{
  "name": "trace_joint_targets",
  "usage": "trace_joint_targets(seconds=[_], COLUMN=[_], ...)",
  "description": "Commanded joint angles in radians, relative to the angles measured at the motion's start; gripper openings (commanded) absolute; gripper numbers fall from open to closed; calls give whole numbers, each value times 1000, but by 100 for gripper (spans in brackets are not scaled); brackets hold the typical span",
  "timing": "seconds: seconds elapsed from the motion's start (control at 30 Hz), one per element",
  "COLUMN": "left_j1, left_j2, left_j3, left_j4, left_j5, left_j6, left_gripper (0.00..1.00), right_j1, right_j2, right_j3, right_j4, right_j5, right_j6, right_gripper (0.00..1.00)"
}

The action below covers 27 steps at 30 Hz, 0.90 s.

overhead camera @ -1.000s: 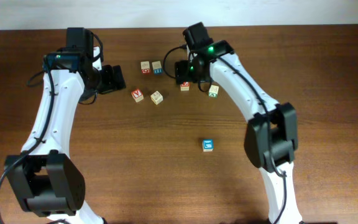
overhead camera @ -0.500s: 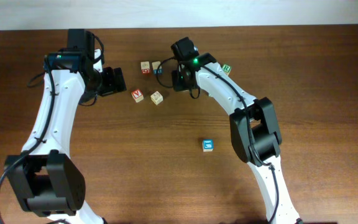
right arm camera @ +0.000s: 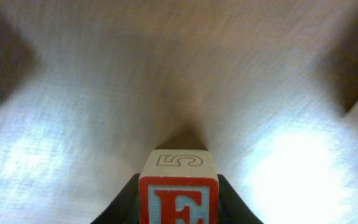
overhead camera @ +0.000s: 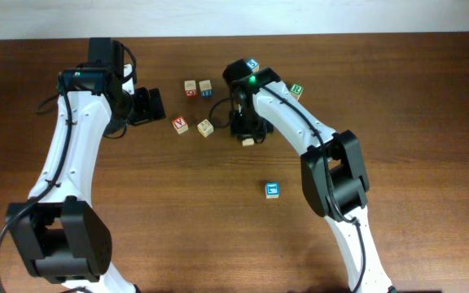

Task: Rotate 3 blocks
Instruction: 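Place the E block beside the blue-faced block with the right gripper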

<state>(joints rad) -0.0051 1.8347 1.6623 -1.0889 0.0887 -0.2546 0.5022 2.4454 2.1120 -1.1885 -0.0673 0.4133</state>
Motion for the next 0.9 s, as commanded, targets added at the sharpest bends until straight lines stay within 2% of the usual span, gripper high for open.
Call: trace_joint_targets(seconds=[0.0, 0.33, 0.6, 0.63, 0.7, 0.87], left_j1=[2, 2, 2, 2, 2, 2], left_j2=[5, 5, 5, 5, 5, 5], left_j3=[11, 11, 11, 11, 11, 11], left_j4=[4, 6, 7, 7, 7, 7], left_j5=[-8, -8, -8, -8, -8, -8], left_j6=[2, 2, 2, 2, 2, 2], left_gripper=[97, 97, 97, 98, 98, 98], right_j1=[61, 147, 146, 145, 140, 97], right_j2=[-15, -15, -15, -16, -16, -16], right_j3=[-5, -116, -116, -116, -114, -47], right_j4=[-101, -292, -385, -385, -385, -399], right_j5=[-79, -79, -68, -66, -56, -56], right_j6=[45, 49, 37, 37, 37, 9], right_gripper=[22, 23, 36, 43, 47, 49])
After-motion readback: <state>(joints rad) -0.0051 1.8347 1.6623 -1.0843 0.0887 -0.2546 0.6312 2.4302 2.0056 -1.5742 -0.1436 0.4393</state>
